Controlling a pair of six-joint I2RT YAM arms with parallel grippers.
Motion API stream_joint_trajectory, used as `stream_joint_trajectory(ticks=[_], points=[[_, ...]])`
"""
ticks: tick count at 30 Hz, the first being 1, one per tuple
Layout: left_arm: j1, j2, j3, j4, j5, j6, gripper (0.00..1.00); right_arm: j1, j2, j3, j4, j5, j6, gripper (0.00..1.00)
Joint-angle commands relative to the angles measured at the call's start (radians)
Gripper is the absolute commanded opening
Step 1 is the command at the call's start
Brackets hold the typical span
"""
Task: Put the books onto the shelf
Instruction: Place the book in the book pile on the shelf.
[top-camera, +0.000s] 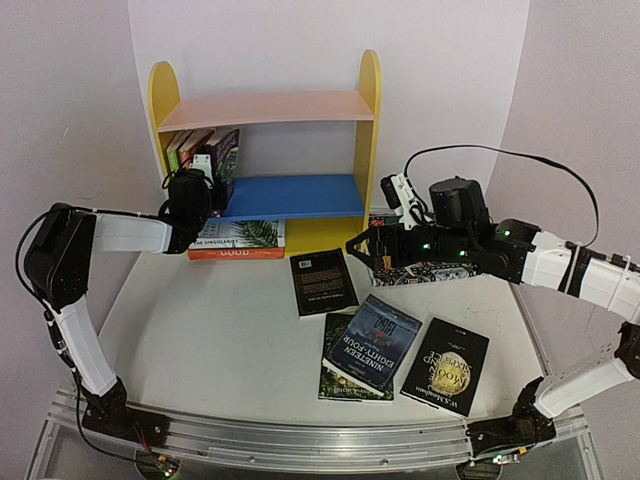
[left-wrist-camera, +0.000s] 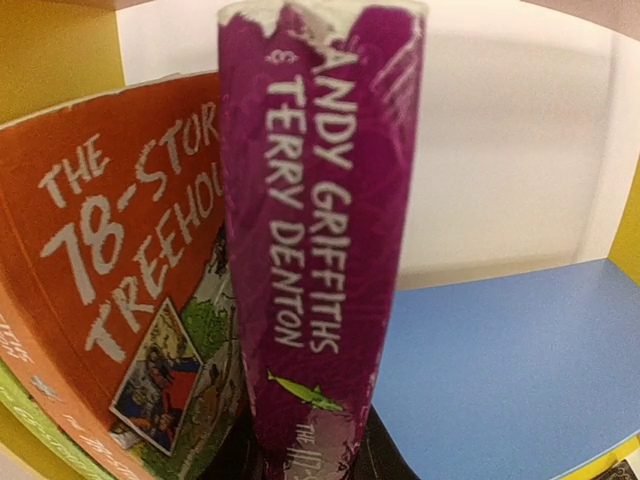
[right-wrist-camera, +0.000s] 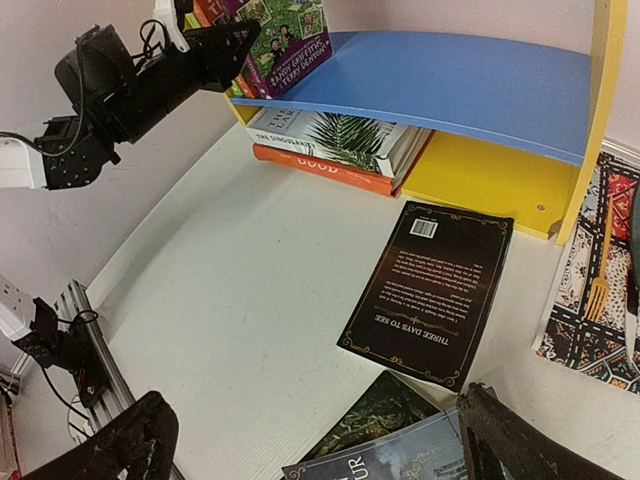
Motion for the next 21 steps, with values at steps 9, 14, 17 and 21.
stream_joint_trajectory(ticks=[9,14,17,21], points=[[0.055,-0.016,0.046,0.166,-0.024,-0.024,0.00,0.003,-0.015,0.027,0.014,-0.017,0.004,0.98],[0.055,-0.020,0.035,0.167,-0.066,-0.026,0.06,0.002,-0.011,0.029,0.014,-0.020,0.007,0.98],[0.056,-0.027,0.027,0.166,-0.071,-0.025,0.18,0.002,-0.013,0.028,0.014,-0.020,0.009,0.98],[0.056,-0.032,0.018,0.165,-0.084,-0.025,0.26,0.002,-0.013,0.027,0.014,-0.021,0.013,0.98]])
